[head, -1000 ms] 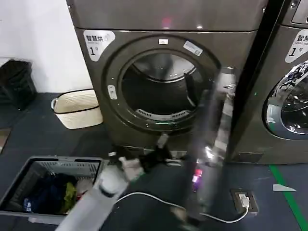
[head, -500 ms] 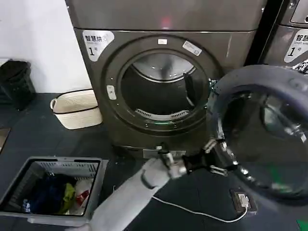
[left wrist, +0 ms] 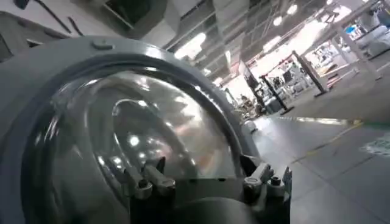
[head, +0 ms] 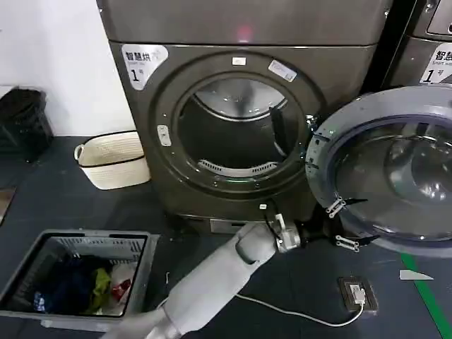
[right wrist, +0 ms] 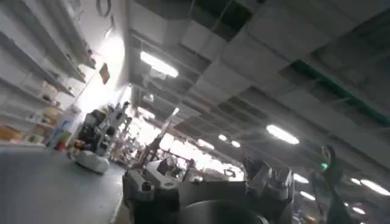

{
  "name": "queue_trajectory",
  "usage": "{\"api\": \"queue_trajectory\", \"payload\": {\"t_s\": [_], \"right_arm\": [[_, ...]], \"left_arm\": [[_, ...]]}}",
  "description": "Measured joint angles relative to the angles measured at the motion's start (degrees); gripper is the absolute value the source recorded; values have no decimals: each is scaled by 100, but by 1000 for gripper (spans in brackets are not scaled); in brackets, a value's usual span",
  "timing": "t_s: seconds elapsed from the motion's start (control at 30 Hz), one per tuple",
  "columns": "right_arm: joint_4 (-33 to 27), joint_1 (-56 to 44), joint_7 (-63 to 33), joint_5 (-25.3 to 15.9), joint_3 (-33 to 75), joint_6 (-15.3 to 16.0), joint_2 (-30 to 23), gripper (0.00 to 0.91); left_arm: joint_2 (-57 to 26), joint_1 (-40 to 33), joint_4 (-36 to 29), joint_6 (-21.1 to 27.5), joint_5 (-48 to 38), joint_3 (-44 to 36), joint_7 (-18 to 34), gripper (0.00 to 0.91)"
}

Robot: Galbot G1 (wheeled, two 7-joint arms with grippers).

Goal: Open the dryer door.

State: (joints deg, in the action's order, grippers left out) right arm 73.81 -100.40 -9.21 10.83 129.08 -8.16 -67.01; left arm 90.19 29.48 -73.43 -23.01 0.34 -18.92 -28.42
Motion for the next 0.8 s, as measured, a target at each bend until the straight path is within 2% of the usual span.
{"api": "queue_trajectory", "payload": {"t_s": [0.2, 0.4, 0.6, 0.8], "right_arm": [[-163, 30, 38, 15, -82, -30, 133, 907], [-90, 73, 192, -86, -124, -71, 125, 907], [-6, 135, 222, -119, -218, -74, 119, 907], [87, 213, 221, -268, -369, -63, 68, 907]], "left_arm": [[140, -75, 176, 37, 65, 67, 143, 907], [-69, 58, -43, 76, 37, 120, 149, 907], [-817, 388, -685, 85, 4, 187, 127, 907], [-1996, 741, -1773, -37, 12, 352, 35, 907]]}}
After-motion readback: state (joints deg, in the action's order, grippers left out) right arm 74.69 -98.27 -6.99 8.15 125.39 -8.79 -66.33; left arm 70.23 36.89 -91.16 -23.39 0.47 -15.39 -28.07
